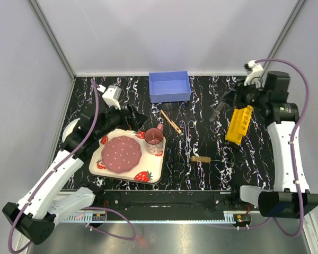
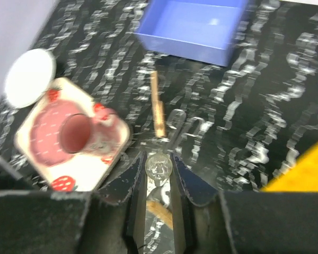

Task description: Organize the chemistry lab equipment

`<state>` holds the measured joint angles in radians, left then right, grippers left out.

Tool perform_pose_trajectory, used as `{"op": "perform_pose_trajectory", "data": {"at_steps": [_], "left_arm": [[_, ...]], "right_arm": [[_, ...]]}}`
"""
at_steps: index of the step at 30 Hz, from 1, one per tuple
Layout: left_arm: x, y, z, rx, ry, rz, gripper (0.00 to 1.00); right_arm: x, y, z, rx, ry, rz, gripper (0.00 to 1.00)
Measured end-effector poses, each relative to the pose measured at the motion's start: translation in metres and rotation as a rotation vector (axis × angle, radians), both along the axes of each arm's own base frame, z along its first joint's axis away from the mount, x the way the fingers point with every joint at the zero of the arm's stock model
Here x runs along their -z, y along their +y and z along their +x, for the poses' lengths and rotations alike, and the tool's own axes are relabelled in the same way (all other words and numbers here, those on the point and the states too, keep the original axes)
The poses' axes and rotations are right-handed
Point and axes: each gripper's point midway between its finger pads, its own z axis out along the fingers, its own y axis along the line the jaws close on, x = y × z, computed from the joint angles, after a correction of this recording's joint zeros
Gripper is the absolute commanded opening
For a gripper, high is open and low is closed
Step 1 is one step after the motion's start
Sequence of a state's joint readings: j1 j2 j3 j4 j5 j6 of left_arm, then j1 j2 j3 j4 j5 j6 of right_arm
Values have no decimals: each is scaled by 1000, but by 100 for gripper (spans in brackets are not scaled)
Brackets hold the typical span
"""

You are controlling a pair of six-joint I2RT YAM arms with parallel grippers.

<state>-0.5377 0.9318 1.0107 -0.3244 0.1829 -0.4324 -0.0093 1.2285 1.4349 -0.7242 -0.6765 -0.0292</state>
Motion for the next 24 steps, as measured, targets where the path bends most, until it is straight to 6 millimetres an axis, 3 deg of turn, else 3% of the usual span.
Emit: {"op": "perform_pose_trajectory", "data": {"at_steps": [4,11,19,24], "left_arm": [[16,20,-5,-37,18,43,99],[25,33,-16,-43,18,86,99],[29,38,-24,-42,14,93,99],[34,39,-25,-42,27,100,99]], "right_arm": [[2,-48,2,167,-27,-67,24],[24,-104,9,362,-1,-177,24],[88,-144,7,482,88,-296,25],[98,-163,9,528,79,-342,25]]}}
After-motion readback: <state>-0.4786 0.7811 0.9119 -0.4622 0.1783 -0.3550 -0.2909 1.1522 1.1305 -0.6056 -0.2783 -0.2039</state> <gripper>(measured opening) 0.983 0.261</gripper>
